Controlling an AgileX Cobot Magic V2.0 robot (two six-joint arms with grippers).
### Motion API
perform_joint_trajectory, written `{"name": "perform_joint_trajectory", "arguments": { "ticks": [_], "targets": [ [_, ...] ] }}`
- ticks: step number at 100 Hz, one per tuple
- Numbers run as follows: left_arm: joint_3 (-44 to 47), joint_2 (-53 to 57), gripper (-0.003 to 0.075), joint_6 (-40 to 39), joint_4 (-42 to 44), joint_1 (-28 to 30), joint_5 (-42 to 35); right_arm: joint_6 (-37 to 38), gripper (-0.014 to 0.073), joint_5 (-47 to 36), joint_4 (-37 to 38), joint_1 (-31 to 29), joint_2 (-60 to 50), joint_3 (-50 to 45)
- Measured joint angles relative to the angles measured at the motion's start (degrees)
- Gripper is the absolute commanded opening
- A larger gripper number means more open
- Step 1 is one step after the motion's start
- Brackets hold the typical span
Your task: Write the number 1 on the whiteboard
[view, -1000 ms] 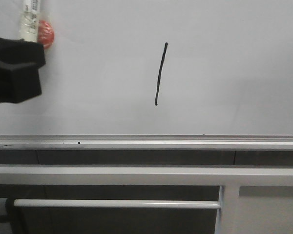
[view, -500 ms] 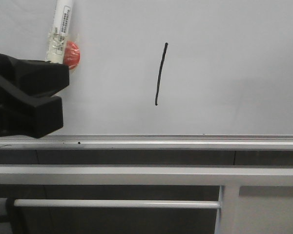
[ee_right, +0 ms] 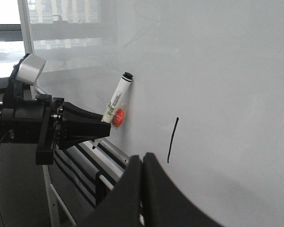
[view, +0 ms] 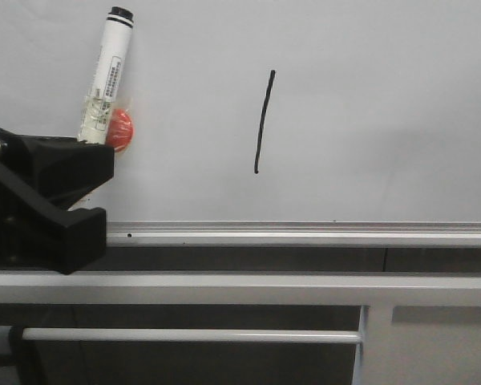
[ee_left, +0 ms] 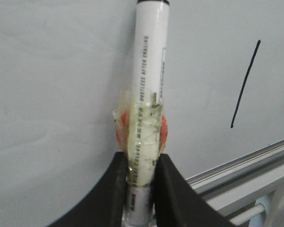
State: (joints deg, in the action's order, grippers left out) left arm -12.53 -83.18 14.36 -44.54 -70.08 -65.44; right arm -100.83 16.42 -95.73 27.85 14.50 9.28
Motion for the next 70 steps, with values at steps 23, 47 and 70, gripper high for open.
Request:
{"name": "perform_joint_trajectory", "arguments": {
  "ticks": [23, 47, 70],
  "targets": [
    [0.00, 0.00, -0.0020, -0.95, 0.19, 1.85, 0.00, 0.00, -0.0063, 0.00, 0.00, 0.00, 0.00, 0.00],
    [-1.28, 0.00, -0.0020, -1.48, 1.44, 3.71, 0.00, 0.00, -0.0063, 0.00, 0.00, 0.00, 0.00, 0.00],
    [-1.67, -0.34, -0.0020, -1.62, 0.37, 3.71, 0.00, 0.00, -0.0063, 0.00, 0.00, 0.00, 0.00, 0.00]
  ]
}}
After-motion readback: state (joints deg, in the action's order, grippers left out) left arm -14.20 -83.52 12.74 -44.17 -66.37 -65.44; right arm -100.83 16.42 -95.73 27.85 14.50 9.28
